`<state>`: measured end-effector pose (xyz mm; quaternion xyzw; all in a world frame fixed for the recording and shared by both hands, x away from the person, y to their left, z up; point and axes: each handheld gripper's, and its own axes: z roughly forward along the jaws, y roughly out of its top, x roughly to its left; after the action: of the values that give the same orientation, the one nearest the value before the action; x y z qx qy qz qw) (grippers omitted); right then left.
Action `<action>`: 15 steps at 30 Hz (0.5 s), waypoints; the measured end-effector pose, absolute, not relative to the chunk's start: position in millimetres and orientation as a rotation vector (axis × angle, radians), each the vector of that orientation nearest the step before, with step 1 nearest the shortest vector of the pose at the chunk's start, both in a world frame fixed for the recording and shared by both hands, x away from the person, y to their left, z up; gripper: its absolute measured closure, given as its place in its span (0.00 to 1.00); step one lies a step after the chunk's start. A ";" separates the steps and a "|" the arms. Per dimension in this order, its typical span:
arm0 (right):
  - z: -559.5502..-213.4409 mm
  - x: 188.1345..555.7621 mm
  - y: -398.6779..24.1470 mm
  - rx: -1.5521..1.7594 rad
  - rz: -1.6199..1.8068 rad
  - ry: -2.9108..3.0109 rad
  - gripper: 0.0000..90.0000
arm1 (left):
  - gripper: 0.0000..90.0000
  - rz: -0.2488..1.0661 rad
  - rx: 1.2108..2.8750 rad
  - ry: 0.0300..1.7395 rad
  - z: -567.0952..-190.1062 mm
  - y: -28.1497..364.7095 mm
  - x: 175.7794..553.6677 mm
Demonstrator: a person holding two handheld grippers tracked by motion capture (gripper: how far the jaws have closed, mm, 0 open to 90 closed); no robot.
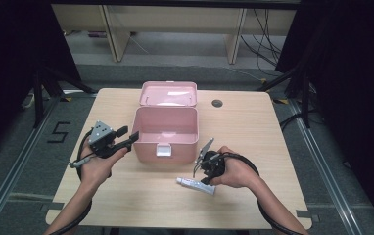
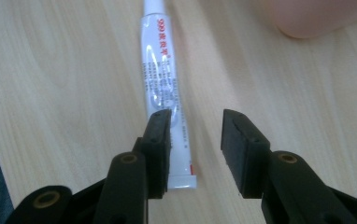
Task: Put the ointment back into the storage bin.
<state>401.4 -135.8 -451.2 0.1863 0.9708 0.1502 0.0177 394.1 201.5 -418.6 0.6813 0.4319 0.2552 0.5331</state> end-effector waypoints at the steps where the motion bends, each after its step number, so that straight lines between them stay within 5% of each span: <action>1: -451.8 403.4 -135.6 0.522 0.432 3.017 0.71 | 0.55 0.609 1.625 1.029 -418.6 201.7 394.0; 15: -456.3 400.8 -119.7 0.472 0.309 3.064 0.72 | 0.55 0.610 1.626 1.032 -419.1 202.7 394.8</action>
<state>400.8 -119.7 -456.3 0.1516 0.9833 0.0993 0.0130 394.8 202.7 -419.1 0.6816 0.4325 0.2558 0.5319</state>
